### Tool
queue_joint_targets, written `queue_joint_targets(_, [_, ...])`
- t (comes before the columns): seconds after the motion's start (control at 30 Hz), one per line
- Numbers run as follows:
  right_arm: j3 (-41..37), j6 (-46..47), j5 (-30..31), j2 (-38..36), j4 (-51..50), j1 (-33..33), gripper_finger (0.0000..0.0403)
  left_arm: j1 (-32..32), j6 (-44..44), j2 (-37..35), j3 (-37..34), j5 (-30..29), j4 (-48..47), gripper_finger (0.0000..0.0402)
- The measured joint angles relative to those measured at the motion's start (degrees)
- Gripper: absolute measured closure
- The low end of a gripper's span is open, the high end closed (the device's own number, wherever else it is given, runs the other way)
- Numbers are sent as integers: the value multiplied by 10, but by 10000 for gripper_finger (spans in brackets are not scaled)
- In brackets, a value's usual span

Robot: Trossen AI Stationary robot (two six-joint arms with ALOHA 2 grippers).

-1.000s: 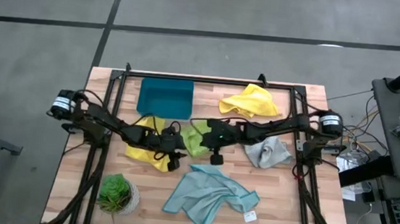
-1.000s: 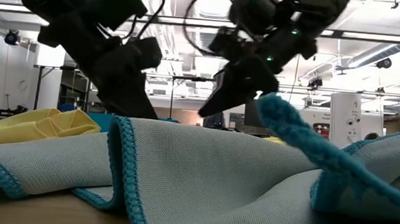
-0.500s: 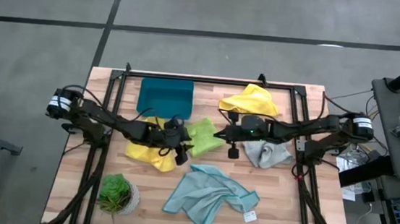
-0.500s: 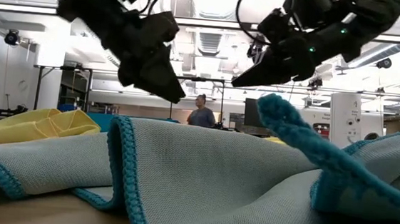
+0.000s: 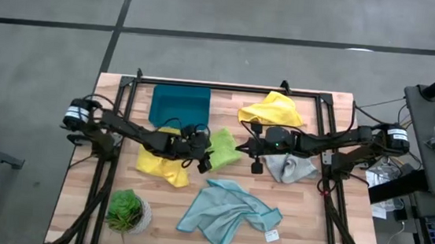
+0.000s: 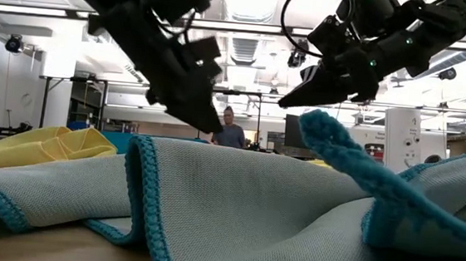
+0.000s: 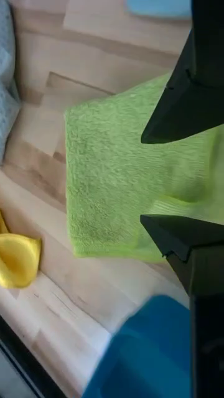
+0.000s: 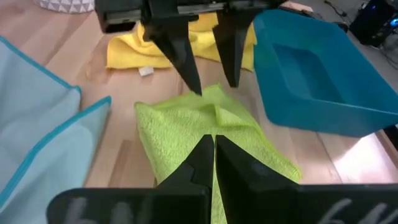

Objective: Fold microfiber towels
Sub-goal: Fold the green microfiber towel

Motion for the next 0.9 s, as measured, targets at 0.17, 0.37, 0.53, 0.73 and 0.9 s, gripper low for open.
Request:
queue_joint_targets(0.17, [0, 0, 0, -1, 3, 0, 394, 13, 0, 50, 15, -3, -6, 230])
queue_joint_targets(0.37, [-2, 0, 0, -1, 3, 0, 394, 27, 0, 85, 26, -3, -5, 245])
queue_joint_targets(0.53, [-3, -2, 0, -1, 3, 0, 394, 30, -1, 96, 32, -3, -5, 265])
queue_joint_targets(0.73, [-3, -2, -1, -1, 3, 0, 394, 33, -1, 96, 33, -6, -7, 310])
queue_joint_targets(0.9, [-3, -2, -1, -1, 4, 0, 394, 34, -1, 95, 33, -7, -10, 382])
